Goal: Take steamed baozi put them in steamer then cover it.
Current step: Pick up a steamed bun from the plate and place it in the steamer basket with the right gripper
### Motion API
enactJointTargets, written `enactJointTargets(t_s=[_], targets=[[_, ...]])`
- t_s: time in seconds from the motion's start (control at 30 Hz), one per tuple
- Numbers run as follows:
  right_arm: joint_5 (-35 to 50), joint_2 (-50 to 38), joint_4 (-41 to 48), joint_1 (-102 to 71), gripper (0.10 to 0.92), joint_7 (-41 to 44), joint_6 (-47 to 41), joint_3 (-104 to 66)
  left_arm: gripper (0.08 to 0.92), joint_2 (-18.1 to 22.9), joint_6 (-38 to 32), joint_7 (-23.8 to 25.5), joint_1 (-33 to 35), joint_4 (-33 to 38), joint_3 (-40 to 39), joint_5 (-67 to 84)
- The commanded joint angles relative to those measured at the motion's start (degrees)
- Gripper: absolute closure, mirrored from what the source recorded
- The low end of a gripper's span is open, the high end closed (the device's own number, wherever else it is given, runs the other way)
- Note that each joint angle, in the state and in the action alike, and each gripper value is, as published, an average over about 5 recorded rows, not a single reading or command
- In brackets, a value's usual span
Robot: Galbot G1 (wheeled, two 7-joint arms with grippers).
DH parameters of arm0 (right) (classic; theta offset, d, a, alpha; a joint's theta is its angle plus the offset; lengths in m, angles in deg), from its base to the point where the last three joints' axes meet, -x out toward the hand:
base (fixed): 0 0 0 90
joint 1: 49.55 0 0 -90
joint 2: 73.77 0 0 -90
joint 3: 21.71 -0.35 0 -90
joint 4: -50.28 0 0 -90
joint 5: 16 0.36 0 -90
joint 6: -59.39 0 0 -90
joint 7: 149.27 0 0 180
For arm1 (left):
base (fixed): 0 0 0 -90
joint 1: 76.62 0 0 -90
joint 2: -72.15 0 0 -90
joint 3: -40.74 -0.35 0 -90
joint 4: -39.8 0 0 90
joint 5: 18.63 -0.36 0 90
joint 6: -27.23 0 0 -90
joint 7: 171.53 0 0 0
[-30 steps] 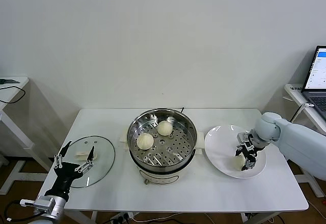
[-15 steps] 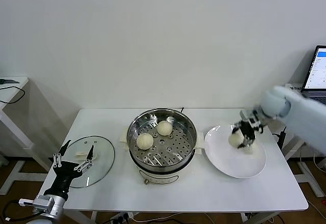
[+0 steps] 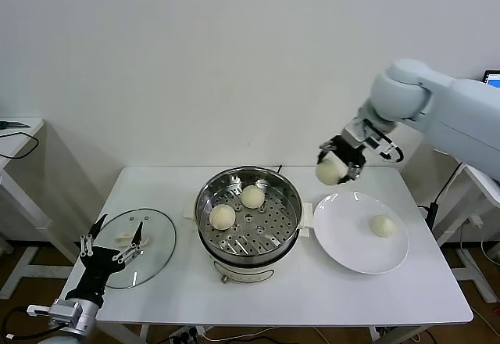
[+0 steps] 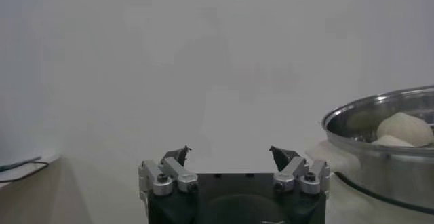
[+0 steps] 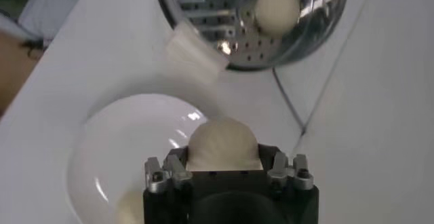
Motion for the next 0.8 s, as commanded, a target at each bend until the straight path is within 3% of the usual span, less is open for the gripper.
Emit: enactJointTargets(t_s=[0.03, 0.8], targets=[[-3.64, 9.87, -4.28, 6.32, 0.33, 0.0, 10.43, 4.62, 0.177, -0.02, -0.05, 0.15, -0.07, -0.23, 0.57, 0.19], [-7.01, 19.3, -5.71, -3.91, 0.33, -4.41, 14.81, 6.03, 0.177, -0.42, 0.05, 0.81, -0.9, -2.03, 2.56, 1.01]])
